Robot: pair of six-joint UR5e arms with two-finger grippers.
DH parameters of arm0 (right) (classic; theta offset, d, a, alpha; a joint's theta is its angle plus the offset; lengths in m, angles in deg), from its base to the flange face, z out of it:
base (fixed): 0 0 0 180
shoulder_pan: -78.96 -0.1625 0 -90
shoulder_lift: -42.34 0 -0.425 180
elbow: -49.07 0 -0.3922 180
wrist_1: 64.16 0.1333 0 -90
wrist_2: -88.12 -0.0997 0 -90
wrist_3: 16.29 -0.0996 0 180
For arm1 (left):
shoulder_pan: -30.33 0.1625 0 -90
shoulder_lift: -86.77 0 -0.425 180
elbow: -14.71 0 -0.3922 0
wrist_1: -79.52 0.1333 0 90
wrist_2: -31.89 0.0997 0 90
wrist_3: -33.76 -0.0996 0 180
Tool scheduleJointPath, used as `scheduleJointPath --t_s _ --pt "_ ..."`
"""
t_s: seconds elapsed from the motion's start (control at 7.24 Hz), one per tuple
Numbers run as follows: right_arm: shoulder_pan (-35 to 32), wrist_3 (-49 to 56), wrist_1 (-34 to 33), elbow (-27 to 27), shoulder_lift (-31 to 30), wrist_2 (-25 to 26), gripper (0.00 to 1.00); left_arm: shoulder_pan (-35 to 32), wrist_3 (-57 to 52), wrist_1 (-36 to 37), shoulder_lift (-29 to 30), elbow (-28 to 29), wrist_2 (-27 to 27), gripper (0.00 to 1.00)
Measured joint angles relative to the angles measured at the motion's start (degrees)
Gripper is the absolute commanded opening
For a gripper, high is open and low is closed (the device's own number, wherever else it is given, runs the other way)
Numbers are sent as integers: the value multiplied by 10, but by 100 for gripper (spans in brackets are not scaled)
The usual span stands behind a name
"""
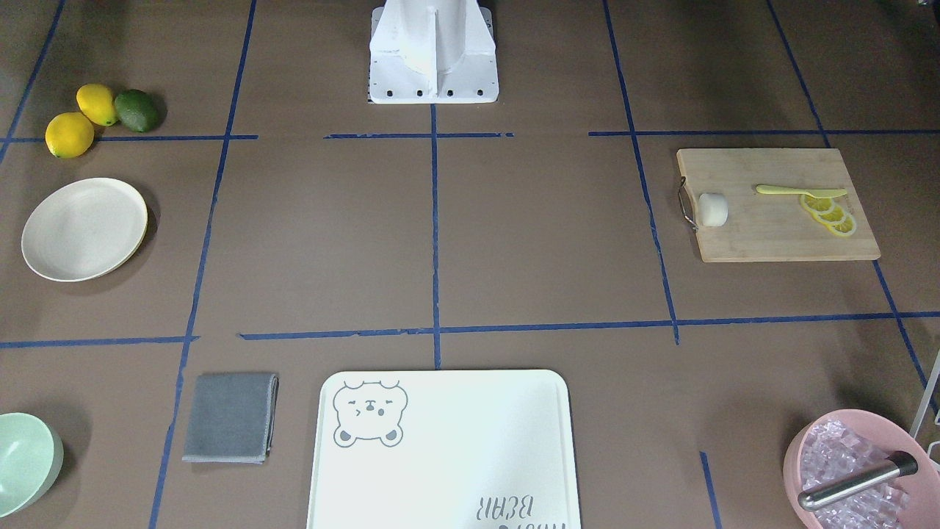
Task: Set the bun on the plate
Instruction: 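Reach the right gripper to the rim of the white plate and grip it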
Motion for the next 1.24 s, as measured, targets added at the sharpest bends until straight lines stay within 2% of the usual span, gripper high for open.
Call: scheduleJointPath --t_s 0.41,0.69,0.83,0.97,1.11,1.24 --pt "90 -192 230 98 1 20 97 0 0 -3 0 -1 0 100" --pt "125 -228 300 141 0 30 92 0 0 -5 0 -1 0 100" --pt "135 -229 310 148 -3 30 77 0 0 -5 0 -1 0 100" --pt "143 -229 313 151 -5 30 46 0 0 -6 0 0 0 100" --pt "149 -229 314 152 -7 28 20 0 0 -6 0 1 0 100" --pt "152 -229 314 152 -7 27 2 0 0 -6 0 1 0 100"
